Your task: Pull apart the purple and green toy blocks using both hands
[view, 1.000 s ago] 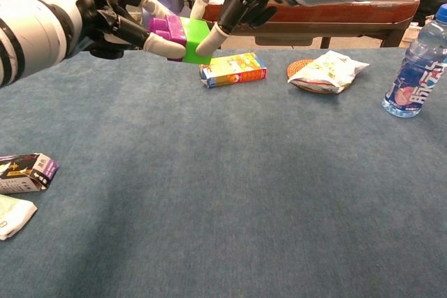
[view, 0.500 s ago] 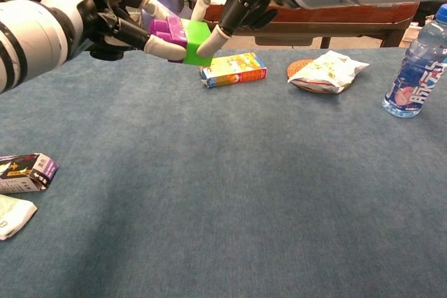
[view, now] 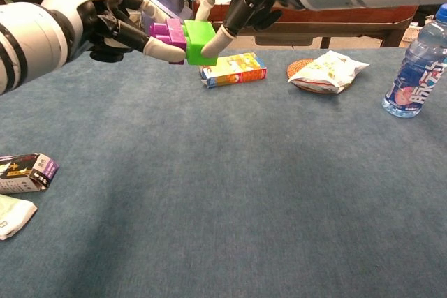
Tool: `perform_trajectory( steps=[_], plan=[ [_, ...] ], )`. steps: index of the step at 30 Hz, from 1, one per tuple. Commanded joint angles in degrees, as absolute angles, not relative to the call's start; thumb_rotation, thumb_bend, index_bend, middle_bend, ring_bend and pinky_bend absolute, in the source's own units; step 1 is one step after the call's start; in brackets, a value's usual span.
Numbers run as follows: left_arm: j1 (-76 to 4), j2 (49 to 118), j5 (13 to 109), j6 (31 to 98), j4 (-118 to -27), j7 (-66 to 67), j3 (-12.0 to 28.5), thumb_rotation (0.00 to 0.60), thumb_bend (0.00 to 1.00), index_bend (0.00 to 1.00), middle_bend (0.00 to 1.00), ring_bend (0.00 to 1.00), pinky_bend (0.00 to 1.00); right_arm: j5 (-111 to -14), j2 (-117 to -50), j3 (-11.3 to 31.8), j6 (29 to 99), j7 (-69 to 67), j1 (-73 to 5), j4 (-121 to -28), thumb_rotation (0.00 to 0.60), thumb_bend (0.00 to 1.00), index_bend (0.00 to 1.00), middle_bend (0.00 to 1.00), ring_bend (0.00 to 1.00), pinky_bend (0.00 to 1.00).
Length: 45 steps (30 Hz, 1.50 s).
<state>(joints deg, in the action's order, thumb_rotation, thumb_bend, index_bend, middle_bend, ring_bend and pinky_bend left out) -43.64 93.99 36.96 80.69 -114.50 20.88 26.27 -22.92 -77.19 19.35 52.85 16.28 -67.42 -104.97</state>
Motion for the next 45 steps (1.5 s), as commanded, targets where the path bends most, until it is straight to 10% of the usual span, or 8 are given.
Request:
perform_trajectory(
  steps=[1, 40, 45],
  plan=[
    [-43.6, 94.1, 37.2, 80.7, -114.4, 20.9, 26.2, 0.6, 0.0, 0.76, 1.0, 1.0, 1.0, -23.1, -77.2, 19.3, 52.8, 16.1, -67.3, -105.0, 0.6, 0.01, 0.62, 1.0, 1.0, 1.0],
    [-44.3, 98.4, 39.6, 75.5, -107.3, 22.5, 19.7, 0.6, 0.0, 0.77, 1.0, 1.0, 1.0, -28.6, -78.8, 9.1, 60.8, 27.7, -62.4, -99.5, 0.6, 0.01, 0.62, 1.0, 1.0, 1.0],
    [-45.0, 100.3, 42.2, 75.0, -104.2, 24.4, 17.4, 0.6, 0.0, 0.72, 1.0, 1.0, 1.0, -29.9, -81.2, 8.1, 61.0, 29.8, -61.9, -97.1, 0.6, 0.0, 0.46, 1.0, 1.0, 1.0]
  ],
)
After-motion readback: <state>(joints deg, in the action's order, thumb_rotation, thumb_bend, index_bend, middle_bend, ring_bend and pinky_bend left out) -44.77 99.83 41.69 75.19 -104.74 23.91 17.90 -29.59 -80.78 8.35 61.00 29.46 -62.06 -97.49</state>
